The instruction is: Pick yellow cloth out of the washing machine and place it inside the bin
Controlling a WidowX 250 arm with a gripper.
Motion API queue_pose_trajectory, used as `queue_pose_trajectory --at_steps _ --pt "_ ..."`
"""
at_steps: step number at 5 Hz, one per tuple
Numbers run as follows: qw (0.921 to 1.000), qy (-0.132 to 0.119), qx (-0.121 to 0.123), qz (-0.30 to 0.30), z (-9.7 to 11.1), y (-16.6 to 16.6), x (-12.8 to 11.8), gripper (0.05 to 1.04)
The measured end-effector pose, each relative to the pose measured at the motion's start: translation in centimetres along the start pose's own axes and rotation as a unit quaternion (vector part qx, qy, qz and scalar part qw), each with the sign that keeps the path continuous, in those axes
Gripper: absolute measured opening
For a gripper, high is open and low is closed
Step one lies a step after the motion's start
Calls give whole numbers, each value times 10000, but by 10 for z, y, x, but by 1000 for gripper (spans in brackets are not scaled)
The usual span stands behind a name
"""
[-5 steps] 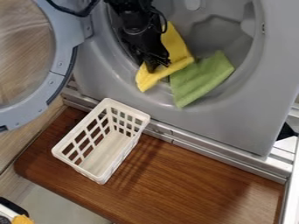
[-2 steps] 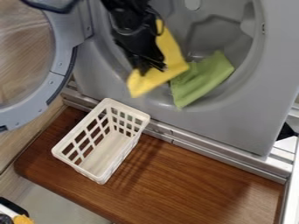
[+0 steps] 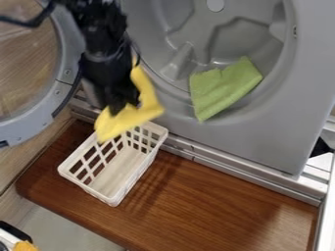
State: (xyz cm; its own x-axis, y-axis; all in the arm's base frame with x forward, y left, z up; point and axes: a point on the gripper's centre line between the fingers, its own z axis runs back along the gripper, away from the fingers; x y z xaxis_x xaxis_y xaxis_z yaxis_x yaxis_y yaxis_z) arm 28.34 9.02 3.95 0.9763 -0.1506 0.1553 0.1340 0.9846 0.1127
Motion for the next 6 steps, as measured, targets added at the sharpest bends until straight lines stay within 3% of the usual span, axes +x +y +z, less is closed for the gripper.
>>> queue_pose_trajectory --at_steps 1,2,4,5,6 --pt "9989 245 -292 -268 -13 -11 -26 95" --pt "9980 379 -349 -358 -22 -20 -44 95" --pt "9989 353 226 210 -39 -9 -47 128" --pt "9981 321 315 426 -41 -3 -48 328" --pt "9981 302 268 455 -40 -8 -48 633"
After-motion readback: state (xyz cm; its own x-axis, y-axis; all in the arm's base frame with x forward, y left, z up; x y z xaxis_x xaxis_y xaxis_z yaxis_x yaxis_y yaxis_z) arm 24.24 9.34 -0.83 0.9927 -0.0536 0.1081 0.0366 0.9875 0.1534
